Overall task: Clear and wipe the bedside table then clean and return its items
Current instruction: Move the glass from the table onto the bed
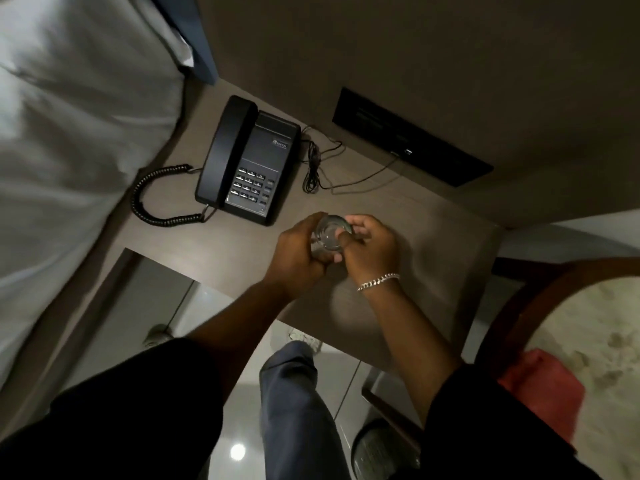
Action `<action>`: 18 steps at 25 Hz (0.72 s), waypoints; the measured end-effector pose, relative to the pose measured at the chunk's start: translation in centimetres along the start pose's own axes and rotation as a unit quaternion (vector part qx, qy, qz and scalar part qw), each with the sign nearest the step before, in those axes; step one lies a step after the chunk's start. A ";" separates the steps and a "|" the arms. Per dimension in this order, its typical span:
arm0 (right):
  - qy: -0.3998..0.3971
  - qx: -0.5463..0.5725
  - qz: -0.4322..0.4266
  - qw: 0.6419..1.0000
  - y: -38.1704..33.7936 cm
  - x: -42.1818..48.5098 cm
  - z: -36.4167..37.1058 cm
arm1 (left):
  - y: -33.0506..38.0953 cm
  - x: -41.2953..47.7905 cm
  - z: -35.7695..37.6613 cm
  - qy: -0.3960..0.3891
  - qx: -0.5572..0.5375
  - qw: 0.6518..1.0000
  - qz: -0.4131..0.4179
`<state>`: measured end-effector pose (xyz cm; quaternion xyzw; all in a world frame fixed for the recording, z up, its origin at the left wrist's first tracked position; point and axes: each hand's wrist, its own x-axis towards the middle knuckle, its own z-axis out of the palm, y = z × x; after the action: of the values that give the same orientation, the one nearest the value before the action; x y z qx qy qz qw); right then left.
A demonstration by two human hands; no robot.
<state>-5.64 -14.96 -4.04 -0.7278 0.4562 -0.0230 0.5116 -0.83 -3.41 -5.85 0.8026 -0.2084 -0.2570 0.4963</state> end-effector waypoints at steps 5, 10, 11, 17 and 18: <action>-0.033 0.042 -0.093 0.994 -8.8 -3.9 2.9 | 2.8 -2.6 -9.6 0.101 0.007 0.994 0.047; -0.165 0.092 -0.203 0.961 -20.6 -9.4 12.2 | 3.6 -6.8 -24.4 0.274 0.019 0.960 0.054; -0.192 0.095 -0.220 0.952 -22.6 -10.6 14.4 | 3.4 -7.7 -27.3 0.303 0.019 0.951 0.050; -0.308 0.051 -0.321 0.894 -32.9 -18.6 30.9 | -1.6 -14.2 -44.5 0.441 0.057 0.896 0.011; -0.316 0.043 -0.326 0.890 -34.1 -19.7 33.5 | -2.6 -14.8 -46.9 0.455 0.061 0.889 0.002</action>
<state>21.53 24.88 14.66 -0.7815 0.0063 0.0228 0.6234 16.87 38.79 12.42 0.8599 0.0231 0.1501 0.4874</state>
